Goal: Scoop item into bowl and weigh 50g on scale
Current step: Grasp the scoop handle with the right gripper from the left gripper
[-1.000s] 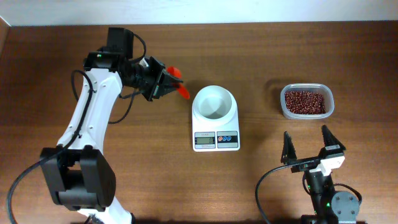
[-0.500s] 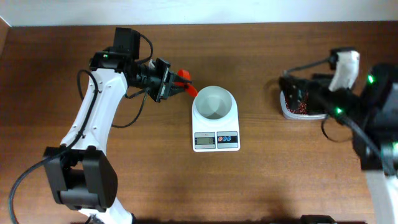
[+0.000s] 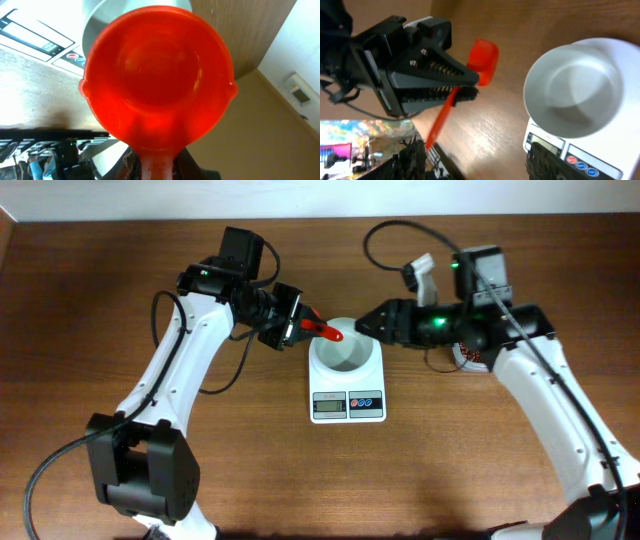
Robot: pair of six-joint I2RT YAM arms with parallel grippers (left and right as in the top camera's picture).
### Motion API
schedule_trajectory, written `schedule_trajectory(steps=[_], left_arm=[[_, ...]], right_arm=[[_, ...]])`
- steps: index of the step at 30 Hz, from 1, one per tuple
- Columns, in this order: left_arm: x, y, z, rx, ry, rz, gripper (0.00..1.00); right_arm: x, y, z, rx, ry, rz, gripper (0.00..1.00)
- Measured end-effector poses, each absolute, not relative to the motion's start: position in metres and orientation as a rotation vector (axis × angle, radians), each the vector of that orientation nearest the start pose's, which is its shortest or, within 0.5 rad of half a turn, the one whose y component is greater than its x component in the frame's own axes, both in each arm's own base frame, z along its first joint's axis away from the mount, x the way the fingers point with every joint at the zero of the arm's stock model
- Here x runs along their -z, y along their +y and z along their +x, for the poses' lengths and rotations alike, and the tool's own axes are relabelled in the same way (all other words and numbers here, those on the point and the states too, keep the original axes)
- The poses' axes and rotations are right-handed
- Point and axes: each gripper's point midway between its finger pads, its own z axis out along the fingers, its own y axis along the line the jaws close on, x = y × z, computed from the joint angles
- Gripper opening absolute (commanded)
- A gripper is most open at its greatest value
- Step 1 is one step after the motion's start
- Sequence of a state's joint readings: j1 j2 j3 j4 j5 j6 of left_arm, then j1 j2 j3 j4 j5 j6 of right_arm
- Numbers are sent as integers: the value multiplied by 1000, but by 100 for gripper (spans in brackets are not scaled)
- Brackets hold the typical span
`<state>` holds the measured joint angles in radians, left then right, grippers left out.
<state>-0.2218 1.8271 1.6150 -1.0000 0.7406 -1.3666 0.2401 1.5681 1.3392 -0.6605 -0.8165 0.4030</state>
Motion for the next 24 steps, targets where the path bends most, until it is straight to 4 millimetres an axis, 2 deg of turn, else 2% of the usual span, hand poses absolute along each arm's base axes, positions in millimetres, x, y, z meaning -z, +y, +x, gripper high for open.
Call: schedule_trajectory(steps=[8, 11, 14, 21, 24], left_arm=[[-184, -198, 381, 1211, 2720, -1622, 0], [-183, -199, 382, 1202, 2712, -1642, 0], [-185, -208, 377, 1221, 2736, -1630, 0], [-192, -218, 370, 1305, 2772, -1615, 0], [-193, -220, 370, 1321, 2777, -1612, 0]], right_arm=[[-223, 259, 347, -1141, 2525, -81, 65], [-221, 271, 347, -1067, 2515, -53, 57], [-218, 271, 351, -990, 2511, 4, 48], [-220, 266, 362, -968, 2489, 133, 29], [-219, 265, 362, -971, 2492, 171, 27]])
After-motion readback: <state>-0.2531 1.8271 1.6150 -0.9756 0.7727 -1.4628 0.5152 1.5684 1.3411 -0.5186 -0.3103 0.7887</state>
